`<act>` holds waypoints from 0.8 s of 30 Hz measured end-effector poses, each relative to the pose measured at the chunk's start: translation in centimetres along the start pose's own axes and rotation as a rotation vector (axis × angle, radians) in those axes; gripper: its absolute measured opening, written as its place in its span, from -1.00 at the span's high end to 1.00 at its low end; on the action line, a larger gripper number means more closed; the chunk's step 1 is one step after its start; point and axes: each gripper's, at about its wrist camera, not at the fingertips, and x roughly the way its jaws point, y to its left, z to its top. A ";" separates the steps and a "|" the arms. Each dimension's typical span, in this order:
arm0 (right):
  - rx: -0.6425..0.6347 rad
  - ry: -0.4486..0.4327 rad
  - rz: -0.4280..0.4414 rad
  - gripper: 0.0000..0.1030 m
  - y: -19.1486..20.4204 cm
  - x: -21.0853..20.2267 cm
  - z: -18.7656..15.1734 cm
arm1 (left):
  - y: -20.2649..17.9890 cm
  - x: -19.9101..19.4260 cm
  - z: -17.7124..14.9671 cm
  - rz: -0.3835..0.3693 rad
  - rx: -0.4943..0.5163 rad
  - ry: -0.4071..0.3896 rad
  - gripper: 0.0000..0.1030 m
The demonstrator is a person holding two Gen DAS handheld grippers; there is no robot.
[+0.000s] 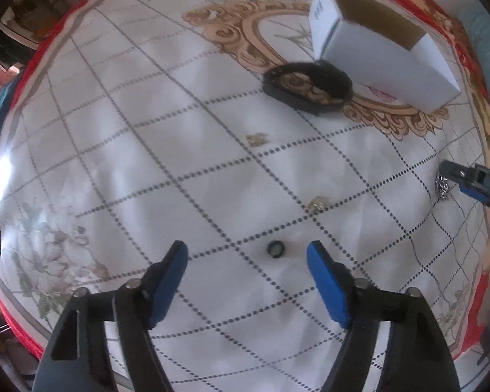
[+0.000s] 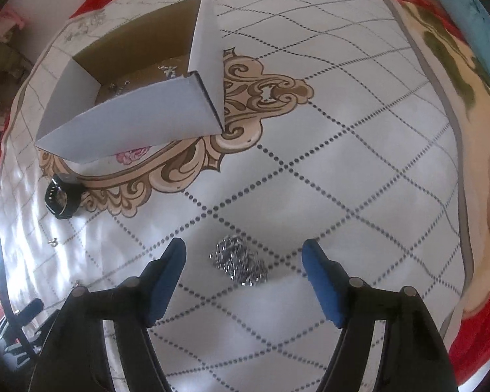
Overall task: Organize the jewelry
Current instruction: 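Grasp a black ring with left tool while right tool grasps a silver chain bundle, then lift the black ring and chain bundle toward the white box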
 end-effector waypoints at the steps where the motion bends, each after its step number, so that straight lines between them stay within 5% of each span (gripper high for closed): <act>1: -0.006 0.006 -0.003 -0.44 0.0 0.4 0.1 | -0.4 0.4 -0.1 -0.004 0.003 0.009 -0.23; 11: -0.010 0.028 0.023 -0.33 -0.3 1.9 0.3 | -1.7 2.4 -0.9 -0.020 -0.011 0.033 0.82; 15: -0.015 0.032 0.042 -0.08 -0.4 2.2 0.2 | -1.2 2.1 -0.3 -0.028 -0.002 0.026 0.84; 17: -0.029 0.030 0.062 0.48 0.3 2.1 0.3 | -1.1 2.0 -0.3 -0.027 0.009 0.017 0.84; 20: -0.054 0.017 0.070 0.70 1.1 1.9 0.1 | -1.0 1.4 -0.3 -0.022 0.024 0.010 0.84; 24: -0.058 0.005 0.103 0.70 1.5 1.2 -0.7 | -1.9 0.5 -0.3 -0.026 0.043 -0.005 0.84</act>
